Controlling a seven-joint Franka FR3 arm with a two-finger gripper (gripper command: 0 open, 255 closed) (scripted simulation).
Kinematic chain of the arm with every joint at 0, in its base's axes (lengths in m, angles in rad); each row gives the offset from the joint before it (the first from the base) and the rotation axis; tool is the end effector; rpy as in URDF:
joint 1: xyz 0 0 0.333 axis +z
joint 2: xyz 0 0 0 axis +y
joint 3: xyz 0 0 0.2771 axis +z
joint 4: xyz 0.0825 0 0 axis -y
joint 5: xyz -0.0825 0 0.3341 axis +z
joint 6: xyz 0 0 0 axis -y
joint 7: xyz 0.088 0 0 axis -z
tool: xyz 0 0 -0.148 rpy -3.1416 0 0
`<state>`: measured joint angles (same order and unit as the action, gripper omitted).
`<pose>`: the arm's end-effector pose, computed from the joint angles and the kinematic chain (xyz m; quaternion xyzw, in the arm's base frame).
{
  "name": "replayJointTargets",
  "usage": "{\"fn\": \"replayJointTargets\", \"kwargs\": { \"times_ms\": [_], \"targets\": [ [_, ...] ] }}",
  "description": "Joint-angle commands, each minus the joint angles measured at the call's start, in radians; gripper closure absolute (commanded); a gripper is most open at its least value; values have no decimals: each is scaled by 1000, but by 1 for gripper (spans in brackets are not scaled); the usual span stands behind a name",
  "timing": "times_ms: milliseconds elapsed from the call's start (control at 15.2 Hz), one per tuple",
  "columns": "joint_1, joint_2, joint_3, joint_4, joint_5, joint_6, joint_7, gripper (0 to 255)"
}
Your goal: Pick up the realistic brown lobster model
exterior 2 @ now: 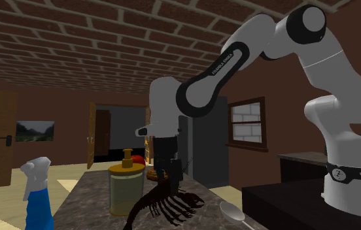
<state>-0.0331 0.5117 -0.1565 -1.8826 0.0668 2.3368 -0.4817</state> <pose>0.5658 -0.1046 0.1956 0.9910 0.1307 -0.0286 0.0059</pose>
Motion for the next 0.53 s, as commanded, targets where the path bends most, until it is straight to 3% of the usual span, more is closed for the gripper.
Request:
{"fn": "replayJointTargets", "kwargs": {
  "times_ms": [0, 66, 462],
  "targets": [
    [-1, 6, 1, -2, 1, 9, -2, 0],
    [-1, 6, 1, -4, 1, 10, -2, 255],
    [-1, 6, 1, -3, 1, 10, -2, 255]
  ]
}}
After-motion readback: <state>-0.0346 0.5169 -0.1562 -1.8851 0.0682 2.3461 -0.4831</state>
